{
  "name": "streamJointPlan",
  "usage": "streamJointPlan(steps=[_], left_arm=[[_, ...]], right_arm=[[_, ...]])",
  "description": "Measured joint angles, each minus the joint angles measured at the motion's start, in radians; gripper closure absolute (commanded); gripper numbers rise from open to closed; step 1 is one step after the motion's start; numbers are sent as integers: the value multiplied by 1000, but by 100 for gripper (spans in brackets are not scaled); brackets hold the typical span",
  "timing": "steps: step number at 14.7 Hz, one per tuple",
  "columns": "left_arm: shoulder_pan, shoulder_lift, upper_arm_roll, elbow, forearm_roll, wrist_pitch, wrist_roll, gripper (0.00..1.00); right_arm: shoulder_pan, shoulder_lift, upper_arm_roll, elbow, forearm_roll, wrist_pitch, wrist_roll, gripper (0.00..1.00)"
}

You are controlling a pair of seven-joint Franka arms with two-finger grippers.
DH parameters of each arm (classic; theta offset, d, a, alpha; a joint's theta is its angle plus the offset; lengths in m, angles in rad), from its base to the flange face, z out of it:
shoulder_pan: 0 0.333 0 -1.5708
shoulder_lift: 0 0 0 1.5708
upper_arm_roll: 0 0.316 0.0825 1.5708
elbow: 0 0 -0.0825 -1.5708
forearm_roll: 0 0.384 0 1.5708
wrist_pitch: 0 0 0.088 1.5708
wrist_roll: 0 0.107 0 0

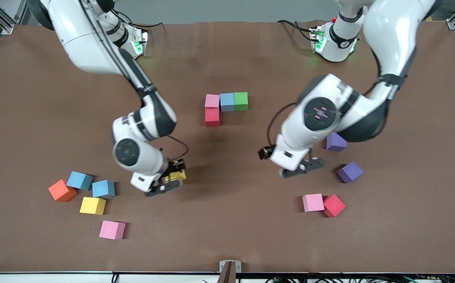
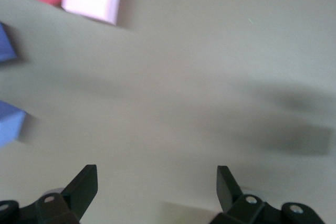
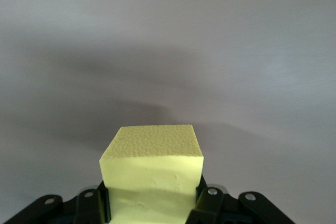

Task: Arrange 11 blocks into digit 3
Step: 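Reach the left gripper to the purple cube while the right gripper carries yellow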

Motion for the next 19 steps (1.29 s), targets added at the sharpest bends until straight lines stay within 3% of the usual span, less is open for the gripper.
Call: streamJointPlan(steps=[4, 9, 13, 19], left_arm=[[77, 17, 51, -3, 55, 41, 163, 0], [110, 57, 171, -19, 67, 137, 188, 0], [219, 68, 177, -125, 68, 231, 193, 0], [279, 67, 177, -229, 69, 235, 130, 0]], right_arm=[[117, 2, -8, 1, 0, 0, 181, 89], [184, 17, -13, -3, 0, -40, 297, 89], [199, 28, -14, -32, 0, -53, 331, 89], [243, 29, -14, -64, 2, -47, 422, 89]])
